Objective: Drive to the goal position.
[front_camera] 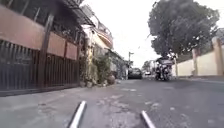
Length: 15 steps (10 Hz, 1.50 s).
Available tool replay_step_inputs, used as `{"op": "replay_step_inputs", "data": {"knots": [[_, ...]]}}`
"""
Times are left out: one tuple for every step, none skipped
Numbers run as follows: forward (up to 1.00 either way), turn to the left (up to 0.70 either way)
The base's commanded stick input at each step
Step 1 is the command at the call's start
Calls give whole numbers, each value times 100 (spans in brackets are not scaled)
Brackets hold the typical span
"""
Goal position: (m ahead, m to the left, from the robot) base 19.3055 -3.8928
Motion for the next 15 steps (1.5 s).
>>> {"op": "replay_step_inputs", "data": {"knots": [[100, 0], [100, 0], [100, 0], [100, 0], [100, -7], [100, -35], [100, -40], [100, -40], [100, -40], [100, -40], [100, -40], [100, -40], [100, -36], [100, -32], [100, -27]]}}
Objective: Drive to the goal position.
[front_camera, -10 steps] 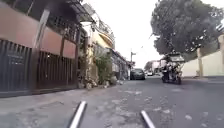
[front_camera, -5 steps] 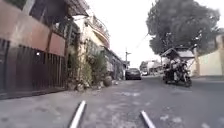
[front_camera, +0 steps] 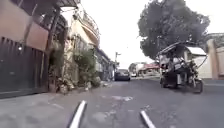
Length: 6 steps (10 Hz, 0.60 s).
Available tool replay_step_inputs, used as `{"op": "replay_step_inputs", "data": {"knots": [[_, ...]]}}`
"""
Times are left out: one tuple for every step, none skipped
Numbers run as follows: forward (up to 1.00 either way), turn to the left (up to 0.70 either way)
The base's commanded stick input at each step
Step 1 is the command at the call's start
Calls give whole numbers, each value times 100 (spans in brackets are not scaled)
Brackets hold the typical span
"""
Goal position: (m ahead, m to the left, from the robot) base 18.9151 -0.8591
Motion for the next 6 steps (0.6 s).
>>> {"op": "replay_step_inputs", "data": {"knots": [[100, -23], [100, -19], [100, -15], [100, -11], [100, -7], [100, -3]]}}
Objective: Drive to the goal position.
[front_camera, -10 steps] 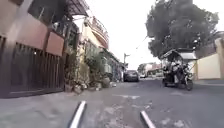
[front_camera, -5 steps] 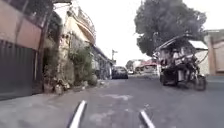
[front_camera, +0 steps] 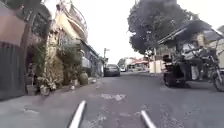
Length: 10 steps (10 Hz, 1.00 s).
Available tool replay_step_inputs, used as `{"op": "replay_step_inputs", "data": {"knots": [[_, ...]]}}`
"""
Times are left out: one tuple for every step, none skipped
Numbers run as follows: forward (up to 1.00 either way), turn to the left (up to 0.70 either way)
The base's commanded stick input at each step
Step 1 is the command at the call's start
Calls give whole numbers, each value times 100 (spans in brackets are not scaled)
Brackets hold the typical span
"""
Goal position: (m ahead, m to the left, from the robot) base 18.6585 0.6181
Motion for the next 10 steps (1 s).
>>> {"op": "replay_step_inputs", "data": {"knots": [[100, 0], [100, 0], [100, 0], [100, 0], [100, 0], [100, 0], [100, 0], [100, 0], [100, 0], [100, 0]]}}
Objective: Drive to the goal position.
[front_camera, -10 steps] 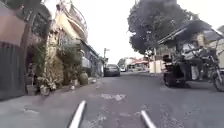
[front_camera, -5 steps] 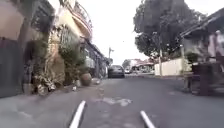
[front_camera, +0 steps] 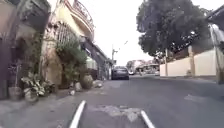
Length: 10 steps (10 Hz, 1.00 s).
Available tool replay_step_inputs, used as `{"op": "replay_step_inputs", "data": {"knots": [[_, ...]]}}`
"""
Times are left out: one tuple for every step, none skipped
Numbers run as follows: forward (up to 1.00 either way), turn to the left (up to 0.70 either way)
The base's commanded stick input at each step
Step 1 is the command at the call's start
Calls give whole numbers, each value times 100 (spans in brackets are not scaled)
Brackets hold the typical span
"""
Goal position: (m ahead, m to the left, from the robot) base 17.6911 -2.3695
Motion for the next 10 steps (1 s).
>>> {"op": "replay_step_inputs", "data": {"knots": [[100, 0], [100, 0], [100, 0], [100, 0], [100, 0], [100, -40], [100, -40], [100, -40], [100, -40], [100, -40]]}}
